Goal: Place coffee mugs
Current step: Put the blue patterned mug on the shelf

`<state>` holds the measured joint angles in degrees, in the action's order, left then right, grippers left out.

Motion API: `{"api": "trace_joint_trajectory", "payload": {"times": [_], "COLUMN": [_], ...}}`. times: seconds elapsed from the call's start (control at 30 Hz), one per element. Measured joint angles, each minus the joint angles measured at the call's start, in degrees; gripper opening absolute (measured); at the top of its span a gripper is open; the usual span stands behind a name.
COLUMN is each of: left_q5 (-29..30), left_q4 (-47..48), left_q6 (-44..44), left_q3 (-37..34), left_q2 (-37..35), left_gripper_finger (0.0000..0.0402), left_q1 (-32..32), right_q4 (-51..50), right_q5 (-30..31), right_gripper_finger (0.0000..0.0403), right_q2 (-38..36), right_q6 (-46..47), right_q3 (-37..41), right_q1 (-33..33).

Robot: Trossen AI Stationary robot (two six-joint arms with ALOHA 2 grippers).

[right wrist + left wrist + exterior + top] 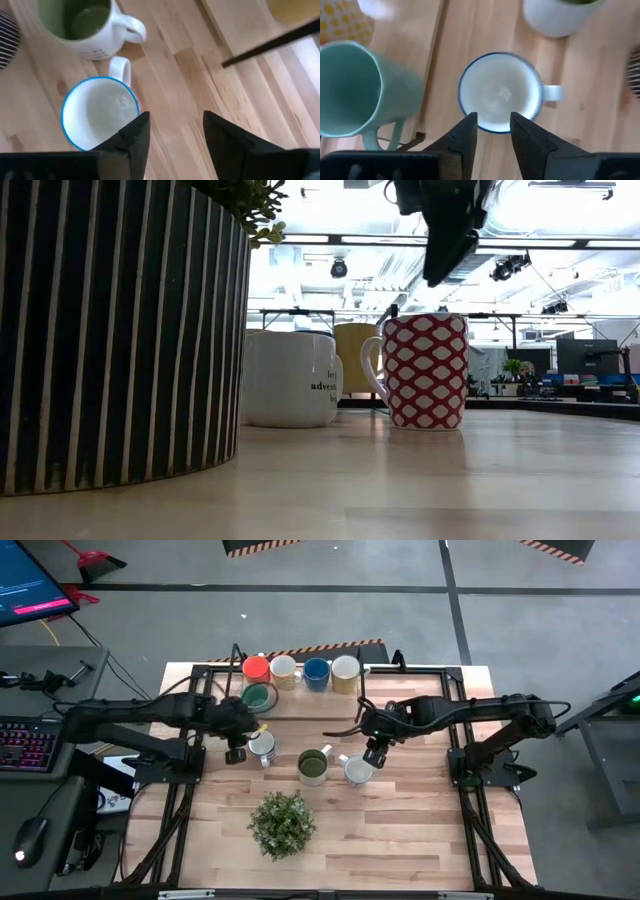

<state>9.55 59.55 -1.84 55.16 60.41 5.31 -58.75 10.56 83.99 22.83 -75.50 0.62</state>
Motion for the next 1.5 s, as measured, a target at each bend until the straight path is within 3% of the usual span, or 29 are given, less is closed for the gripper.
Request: {"api": "trace_joint_trajectory", "payload": {"times": [0.43, 1.2, 1.5], "left_q5": [-2.5, -1.3, -1.3], "left_q4": [-7.5, -13.6, -14.7], "left_q6": [6.8, 16.6, 18.1], "left_q3": [0.0, 0.1, 0.1], "left_q2": [11.2, 23.8, 25.4], "left_gripper_finger": [0.015, 0.015, 0.0141], "left_q1": [6.6, 6.7, 6.7], "right_q4": [-6.6, -7.9, -8.3], "right_q5": [0.5, 4.5, 5.6], "right_gripper_finger": [0.0177, 0.0177, 0.0177], "right_q2": [0.0, 0.0, 0.0], "right_q6": [4.0, 4.2, 4.2], "right_q3": [0.0, 0.0, 0.0], "right_q1": [0.0, 0.0, 0.0]}}
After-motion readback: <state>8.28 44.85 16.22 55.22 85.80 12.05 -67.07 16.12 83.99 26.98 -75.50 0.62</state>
